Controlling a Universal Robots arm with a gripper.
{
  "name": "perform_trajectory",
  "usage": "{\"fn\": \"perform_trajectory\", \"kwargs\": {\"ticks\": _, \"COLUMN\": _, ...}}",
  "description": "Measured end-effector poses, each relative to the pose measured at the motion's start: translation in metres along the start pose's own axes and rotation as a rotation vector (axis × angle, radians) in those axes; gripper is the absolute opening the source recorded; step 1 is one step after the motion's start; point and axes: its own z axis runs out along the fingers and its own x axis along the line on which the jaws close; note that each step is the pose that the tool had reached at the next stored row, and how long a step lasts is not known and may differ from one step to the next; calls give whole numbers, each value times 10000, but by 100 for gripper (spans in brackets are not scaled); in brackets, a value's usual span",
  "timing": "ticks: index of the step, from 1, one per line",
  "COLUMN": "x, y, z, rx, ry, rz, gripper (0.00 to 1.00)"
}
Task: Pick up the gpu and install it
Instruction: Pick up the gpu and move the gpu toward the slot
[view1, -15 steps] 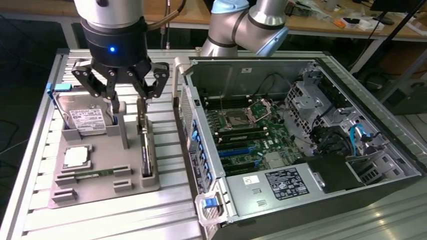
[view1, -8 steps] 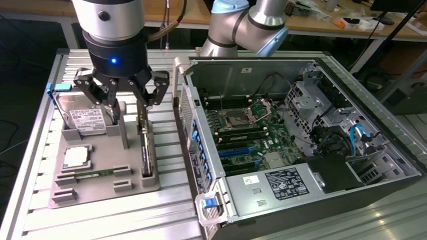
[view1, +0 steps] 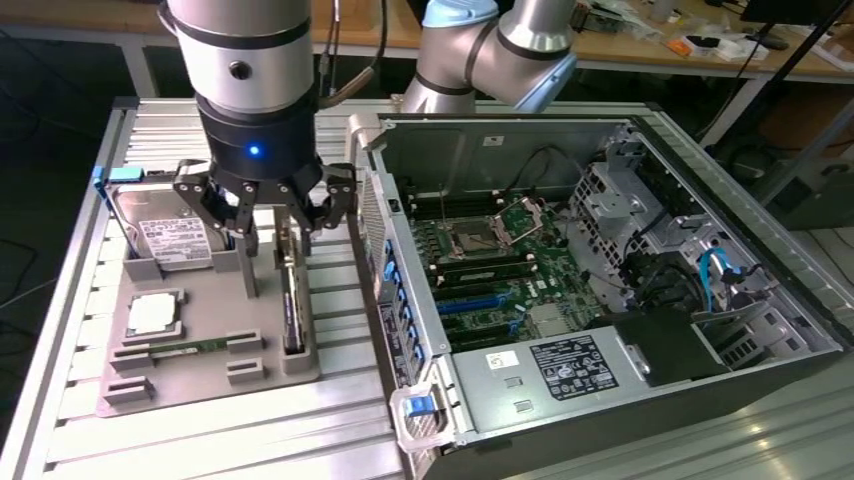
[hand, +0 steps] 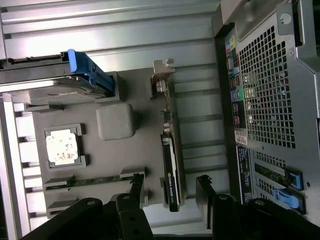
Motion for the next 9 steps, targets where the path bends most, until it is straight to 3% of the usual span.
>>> {"fn": "perform_trajectory", "kwargs": {"ticks": 9, "x": -35, "y": -35, "z": 164, "rx": 2, "ry": 18, "rz": -61, "gripper": 54}}
